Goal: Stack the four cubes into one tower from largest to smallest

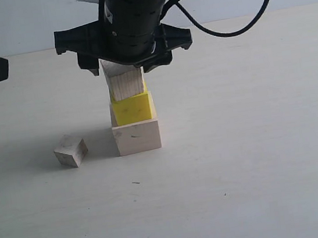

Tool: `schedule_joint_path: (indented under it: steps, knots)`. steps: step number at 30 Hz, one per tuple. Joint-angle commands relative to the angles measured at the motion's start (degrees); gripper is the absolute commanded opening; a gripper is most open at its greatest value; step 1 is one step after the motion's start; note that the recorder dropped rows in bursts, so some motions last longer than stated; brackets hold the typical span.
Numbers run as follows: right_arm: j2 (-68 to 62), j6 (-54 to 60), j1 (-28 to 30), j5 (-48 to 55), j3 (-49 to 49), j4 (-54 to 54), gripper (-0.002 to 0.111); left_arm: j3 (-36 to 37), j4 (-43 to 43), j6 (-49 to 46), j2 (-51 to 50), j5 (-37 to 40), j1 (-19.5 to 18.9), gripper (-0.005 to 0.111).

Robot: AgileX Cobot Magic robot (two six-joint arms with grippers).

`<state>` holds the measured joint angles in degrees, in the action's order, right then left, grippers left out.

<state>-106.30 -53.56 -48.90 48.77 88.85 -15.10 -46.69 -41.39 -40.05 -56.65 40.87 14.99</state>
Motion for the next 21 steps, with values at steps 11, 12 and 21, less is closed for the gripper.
schedule_joint_path:
  steps: [11,12,21]
  knots:
    - [0.2,-3.2,-0.1,-3.7,0.4,-6.1,0.072,0.1,-1.1,0.1,-0.1,0.7,0.4,0.0]
    - [0.2,-3.1,-0.1,-4.3,0.4,-6.1,0.072,0.1,-1.1,0.1,-0.1,0.7,0.4,0.0]
    - [0.2,-1.4,-0.1,-5.2,0.4,-6.6,0.072,0.1,-1.1,0.1,-0.1,0.9,0.4,0.0]
